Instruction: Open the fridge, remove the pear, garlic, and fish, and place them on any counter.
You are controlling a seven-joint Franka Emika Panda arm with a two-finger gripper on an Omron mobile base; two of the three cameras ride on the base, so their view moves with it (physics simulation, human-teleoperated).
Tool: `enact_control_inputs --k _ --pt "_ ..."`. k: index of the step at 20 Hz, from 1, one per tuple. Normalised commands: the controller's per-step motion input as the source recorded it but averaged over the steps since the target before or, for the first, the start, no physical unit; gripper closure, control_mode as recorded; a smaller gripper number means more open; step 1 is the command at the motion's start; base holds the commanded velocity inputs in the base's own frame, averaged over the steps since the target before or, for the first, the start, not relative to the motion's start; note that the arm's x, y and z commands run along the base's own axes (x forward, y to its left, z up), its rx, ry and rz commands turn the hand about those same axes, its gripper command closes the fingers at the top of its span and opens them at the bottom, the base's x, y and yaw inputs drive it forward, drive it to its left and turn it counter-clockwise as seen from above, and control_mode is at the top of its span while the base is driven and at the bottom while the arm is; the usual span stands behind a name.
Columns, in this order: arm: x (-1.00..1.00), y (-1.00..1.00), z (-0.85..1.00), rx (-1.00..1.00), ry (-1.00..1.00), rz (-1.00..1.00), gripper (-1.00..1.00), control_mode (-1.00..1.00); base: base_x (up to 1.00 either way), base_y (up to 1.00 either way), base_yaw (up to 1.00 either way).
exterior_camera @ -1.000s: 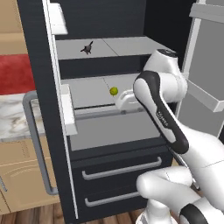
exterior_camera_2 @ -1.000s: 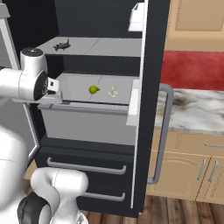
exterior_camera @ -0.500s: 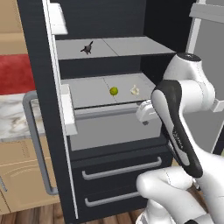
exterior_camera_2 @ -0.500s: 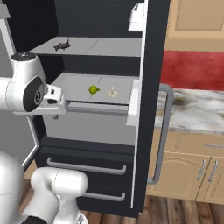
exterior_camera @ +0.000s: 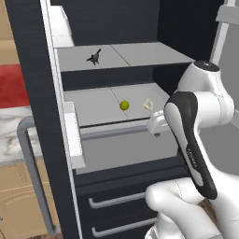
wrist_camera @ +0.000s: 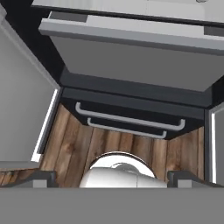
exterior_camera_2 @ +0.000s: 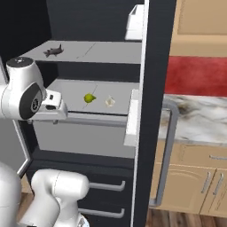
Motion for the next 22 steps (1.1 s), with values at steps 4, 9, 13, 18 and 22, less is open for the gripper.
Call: enact_control_inputs --k 4,9,13,18,22 --pt "0.0 0.0 0.0 0.0 0.0 0.0 -1.0 1.0 1.0 0.2 -0.1" --pt "0.0 0.0 0.0 0.0 0.0 0.0 -1.0 1.0 0.58 0.25 -0.07" --pt "-0.29 0.04 0.51 0.12 -0.31 0.01 -1.0 -1.0 0.0 0.0 0.0" --pt "-0.36 0.13 1.0 0.23 -0.44 0.0 -1.0 -1.0 0.0 0.0 0.0" --pt "0.15 0.41 0.85 0.18 -0.22 -0.01 -1.0 -1.0 0.0 0.0 0.0"
